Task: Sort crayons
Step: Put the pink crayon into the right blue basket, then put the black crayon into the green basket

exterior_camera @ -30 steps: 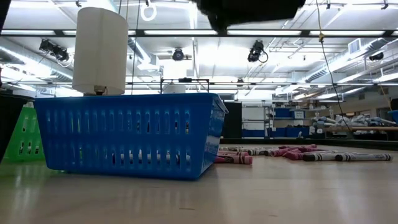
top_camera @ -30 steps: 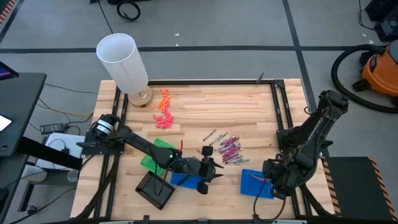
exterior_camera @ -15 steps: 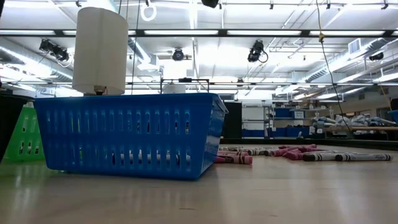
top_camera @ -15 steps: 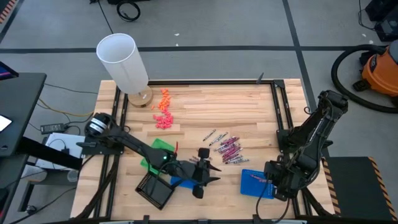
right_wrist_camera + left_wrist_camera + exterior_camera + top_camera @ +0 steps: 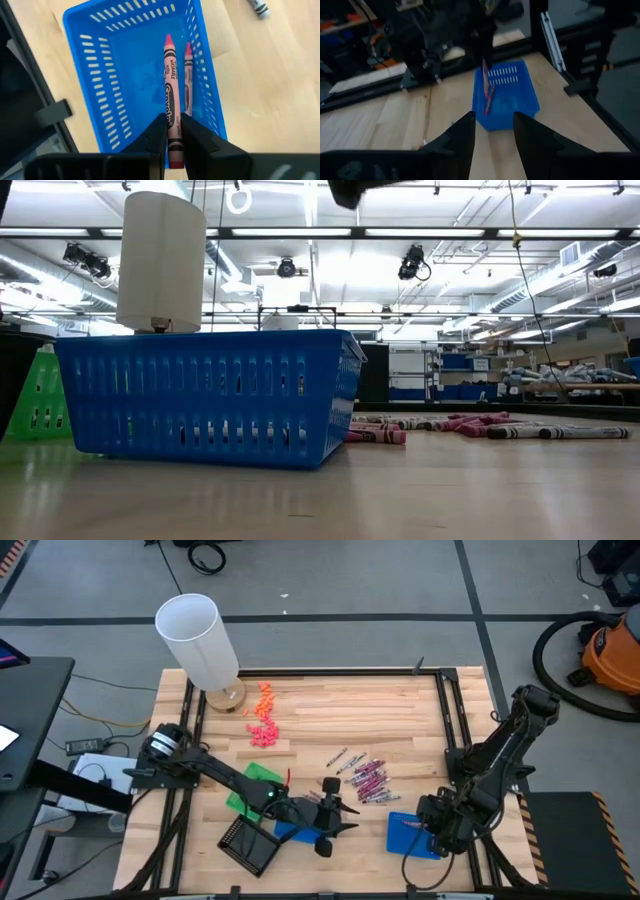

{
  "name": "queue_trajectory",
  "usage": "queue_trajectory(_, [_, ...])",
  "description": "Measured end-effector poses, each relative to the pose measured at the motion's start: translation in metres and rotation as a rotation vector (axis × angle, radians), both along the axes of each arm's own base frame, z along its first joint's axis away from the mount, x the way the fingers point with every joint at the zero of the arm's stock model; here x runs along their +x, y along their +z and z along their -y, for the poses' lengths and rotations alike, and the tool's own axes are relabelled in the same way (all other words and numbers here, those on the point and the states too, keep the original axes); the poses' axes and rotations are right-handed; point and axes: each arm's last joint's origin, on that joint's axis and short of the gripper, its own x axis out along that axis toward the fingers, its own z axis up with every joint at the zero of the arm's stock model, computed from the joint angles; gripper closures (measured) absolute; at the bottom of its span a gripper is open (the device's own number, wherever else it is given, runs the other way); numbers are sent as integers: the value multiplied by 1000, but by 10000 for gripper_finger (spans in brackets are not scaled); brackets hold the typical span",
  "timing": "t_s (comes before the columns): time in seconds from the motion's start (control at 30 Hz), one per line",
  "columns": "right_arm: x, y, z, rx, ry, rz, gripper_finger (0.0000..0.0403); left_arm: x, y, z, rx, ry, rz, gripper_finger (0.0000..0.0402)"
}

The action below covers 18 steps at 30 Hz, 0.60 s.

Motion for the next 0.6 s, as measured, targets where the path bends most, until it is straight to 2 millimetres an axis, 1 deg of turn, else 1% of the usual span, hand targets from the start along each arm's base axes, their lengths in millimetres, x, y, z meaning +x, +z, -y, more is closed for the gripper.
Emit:
queue_trajectory(0.13, [1, -6, 3, 10, 18, -21, 326, 6, -13, -3, 5, 10, -20, 260])
queue_trajectory(0.27, [5, -3, 4, 31, 36, -37, 295, 9, -20, -6, -2, 24, -37, 260])
queue_trajectory(0.4, [11, 9, 8, 39, 60, -77, 278, 9, -19, -6, -9, 25, -32, 260])
queue_trajectory(0.6, [26, 31, 16, 3, 105, -42, 278, 9, -19, -6, -15, 26, -24, 260])
